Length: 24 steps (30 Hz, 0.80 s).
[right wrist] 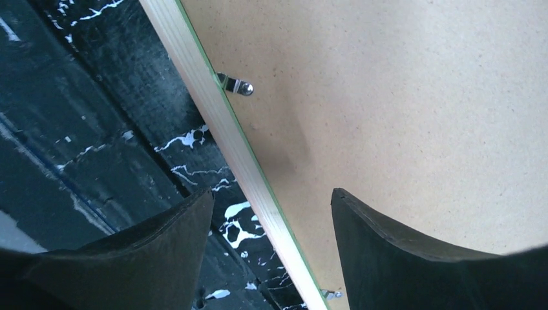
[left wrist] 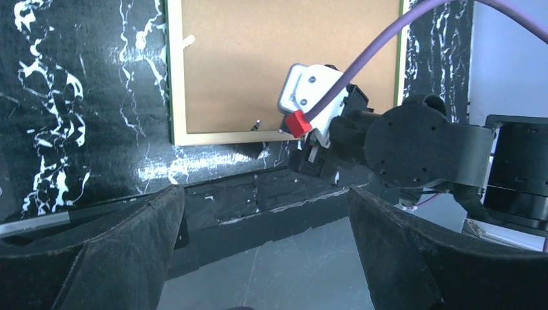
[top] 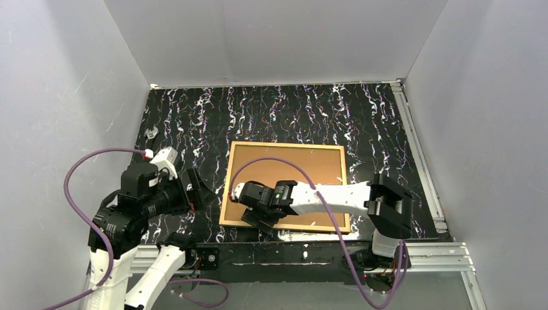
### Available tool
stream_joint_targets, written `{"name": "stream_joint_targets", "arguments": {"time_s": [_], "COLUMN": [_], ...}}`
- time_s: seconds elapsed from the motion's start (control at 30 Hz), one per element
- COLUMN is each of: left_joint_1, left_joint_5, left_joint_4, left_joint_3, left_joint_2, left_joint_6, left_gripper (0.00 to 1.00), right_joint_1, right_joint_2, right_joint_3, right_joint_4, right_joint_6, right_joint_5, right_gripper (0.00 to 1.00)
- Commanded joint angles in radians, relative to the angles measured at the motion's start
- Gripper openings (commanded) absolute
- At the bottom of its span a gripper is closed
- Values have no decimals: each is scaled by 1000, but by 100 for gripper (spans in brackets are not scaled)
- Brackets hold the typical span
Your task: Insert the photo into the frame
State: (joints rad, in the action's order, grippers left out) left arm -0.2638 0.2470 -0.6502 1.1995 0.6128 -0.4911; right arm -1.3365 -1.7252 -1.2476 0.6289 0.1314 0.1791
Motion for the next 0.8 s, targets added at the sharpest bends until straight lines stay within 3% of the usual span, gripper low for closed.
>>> {"name": "stream_joint_targets", "arguments": {"time_s": [0.0, 0.47, 0.6, 0.77], "left_joint_1": [5, 5, 5, 5], "left_joint_5": [-12, -34, -32, -26], "left_joint_4": [-117, -139, -145, -158], "left_joint_3": [24, 33, 51, 74], "left_joint_2": [18, 12, 22, 34], "left_joint_6": [20, 28, 36, 55], "left_gripper": [98, 98, 98, 98], "right_joint_1": [-34, -128, -140, -141], "right_joint_2": [-55, -166, -186, -201], "right_joint_3": [-64, -100, -99, -98], "right_joint_4": [18, 43, 47, 53], "right_joint_6": [-30, 0, 5, 13], "right_joint_5": [75, 100, 106, 146], "right_gripper": [74, 51, 38, 37]}}
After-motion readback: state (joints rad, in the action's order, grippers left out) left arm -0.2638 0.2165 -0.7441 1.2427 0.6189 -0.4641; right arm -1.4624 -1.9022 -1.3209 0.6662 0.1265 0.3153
